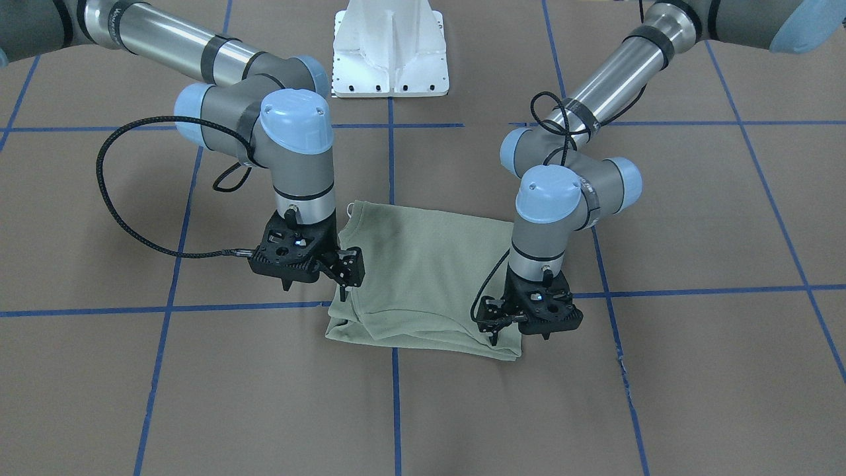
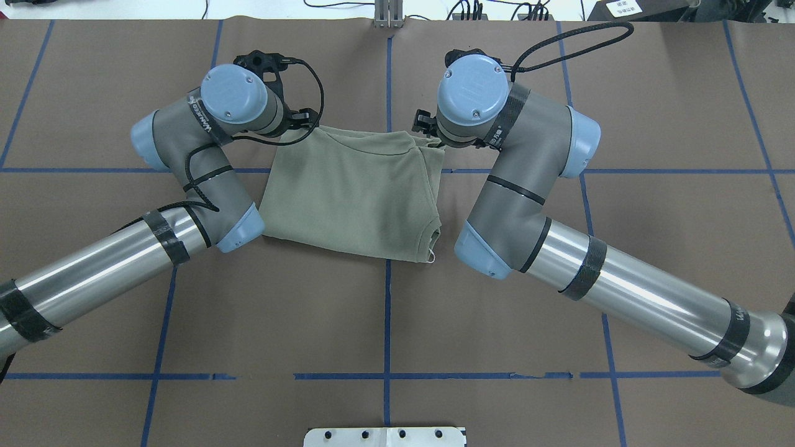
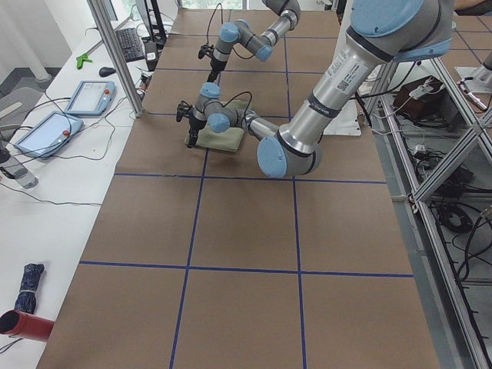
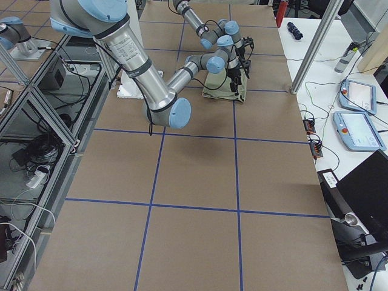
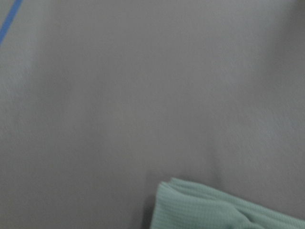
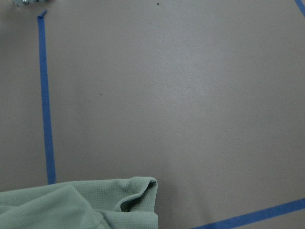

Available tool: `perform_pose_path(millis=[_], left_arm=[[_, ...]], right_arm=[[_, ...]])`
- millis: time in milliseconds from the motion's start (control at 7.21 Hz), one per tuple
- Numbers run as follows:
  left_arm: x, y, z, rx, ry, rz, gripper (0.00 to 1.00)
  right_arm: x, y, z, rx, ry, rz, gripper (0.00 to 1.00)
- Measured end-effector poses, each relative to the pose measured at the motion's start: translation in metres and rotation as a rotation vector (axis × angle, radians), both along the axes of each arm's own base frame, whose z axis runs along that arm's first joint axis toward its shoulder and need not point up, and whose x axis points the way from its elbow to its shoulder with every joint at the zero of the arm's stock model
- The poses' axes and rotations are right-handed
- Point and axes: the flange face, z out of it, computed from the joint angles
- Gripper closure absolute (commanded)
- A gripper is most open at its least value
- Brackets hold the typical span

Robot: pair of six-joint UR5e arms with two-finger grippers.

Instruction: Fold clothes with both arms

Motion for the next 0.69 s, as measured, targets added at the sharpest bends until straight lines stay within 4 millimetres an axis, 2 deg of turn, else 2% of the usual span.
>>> perform_pose_path(millis=[278,416,555,694], left_arm=[[-0.02,0.01,-0.034,0.021,0.038,0.066,0.0],[-0.036,0.023,-0.051,0.038,0.022,0.093,0.0],[-0.064,0.045,-0.062,0.055,-0.002,0.135,0.0],[-0.104,0.068,-0.067,0.072,-0.023,0.184,0.0]], right_arm=[[0.007,0.003,-0.004,-0.004,-0.016,-0.064,0.0],[0.022,0.002,-0.003,-0.004,-0.01,-0.11,0.0],[0.046,0.0,-0.002,0.0,0.021,-0.163,0.0],[0.083,-0.001,-0.002,0.013,0.068,-0.23,0.0]])
